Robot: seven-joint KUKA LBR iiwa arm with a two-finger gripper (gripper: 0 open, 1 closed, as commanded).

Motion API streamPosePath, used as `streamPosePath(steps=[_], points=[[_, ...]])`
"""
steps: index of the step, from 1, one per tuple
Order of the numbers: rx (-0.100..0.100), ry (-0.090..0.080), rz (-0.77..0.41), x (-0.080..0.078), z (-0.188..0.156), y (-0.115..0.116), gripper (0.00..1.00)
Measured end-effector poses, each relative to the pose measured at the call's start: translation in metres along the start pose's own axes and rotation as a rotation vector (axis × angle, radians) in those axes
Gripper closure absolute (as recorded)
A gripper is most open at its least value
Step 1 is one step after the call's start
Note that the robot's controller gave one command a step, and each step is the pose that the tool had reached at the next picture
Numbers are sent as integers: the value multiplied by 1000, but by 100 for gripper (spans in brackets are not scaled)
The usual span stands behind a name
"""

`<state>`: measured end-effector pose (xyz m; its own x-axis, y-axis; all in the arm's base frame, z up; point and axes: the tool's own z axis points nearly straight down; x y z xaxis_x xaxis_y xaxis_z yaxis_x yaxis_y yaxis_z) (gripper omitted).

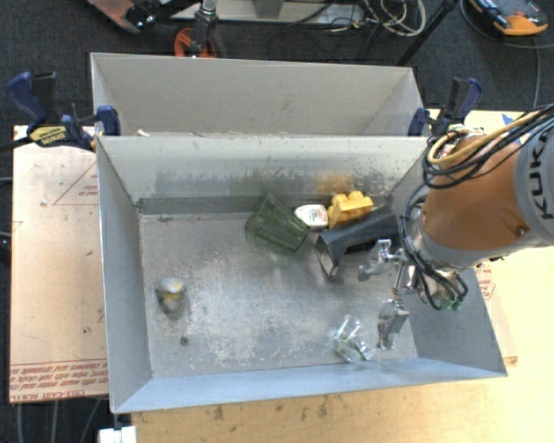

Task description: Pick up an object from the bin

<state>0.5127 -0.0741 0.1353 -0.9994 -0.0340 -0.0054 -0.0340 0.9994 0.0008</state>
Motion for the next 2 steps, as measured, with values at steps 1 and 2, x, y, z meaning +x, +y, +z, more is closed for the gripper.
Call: streamPosePath(steps=[1, 2], points=[[0, 4, -74, 32, 55, 32, 100], [0, 4, -74, 32, 55, 32, 100]])
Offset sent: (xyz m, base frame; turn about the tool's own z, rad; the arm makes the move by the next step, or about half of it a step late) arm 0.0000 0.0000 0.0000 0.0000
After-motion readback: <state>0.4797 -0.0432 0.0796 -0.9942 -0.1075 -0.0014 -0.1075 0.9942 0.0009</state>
